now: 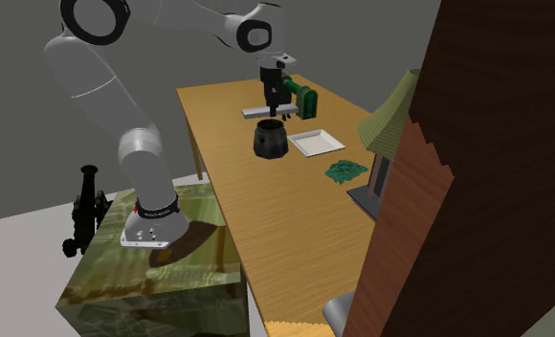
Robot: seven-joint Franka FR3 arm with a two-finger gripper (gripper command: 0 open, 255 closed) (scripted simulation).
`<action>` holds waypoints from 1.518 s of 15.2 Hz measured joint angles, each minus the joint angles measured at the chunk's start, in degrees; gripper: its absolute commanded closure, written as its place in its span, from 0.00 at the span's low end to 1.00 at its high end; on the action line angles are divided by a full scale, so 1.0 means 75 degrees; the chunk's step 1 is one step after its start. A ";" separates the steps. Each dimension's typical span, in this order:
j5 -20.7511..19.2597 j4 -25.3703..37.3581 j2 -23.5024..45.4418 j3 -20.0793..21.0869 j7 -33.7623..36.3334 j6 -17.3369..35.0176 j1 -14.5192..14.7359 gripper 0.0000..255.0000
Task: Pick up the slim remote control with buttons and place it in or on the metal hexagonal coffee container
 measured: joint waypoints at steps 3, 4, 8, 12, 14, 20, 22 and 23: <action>-0.0005 -0.0229 0.0105 0.0023 0.0006 0.0332 0.0003 1.00; -0.0002 -0.0329 0.0123 0.0032 0.0010 0.0451 0.0006 1.00; -0.0005 -0.0552 0.0217 0.0051 0.0013 0.0766 0.0008 1.00; -0.0007 -0.0576 0.0236 0.0054 0.0014 0.0812 0.0008 1.00; -0.0007 -0.0577 0.0236 0.0055 0.0014 0.0814 0.0008 0.00; -0.0007 -0.0576 0.0236 0.0055 0.0015 0.0816 0.0008 0.00; -0.0005 -0.0348 0.0139 0.0032 0.0006 0.0501 0.0004 0.00; 0.0002 -0.0209 0.0056 0.0020 0.0006 0.0283 0.0005 0.00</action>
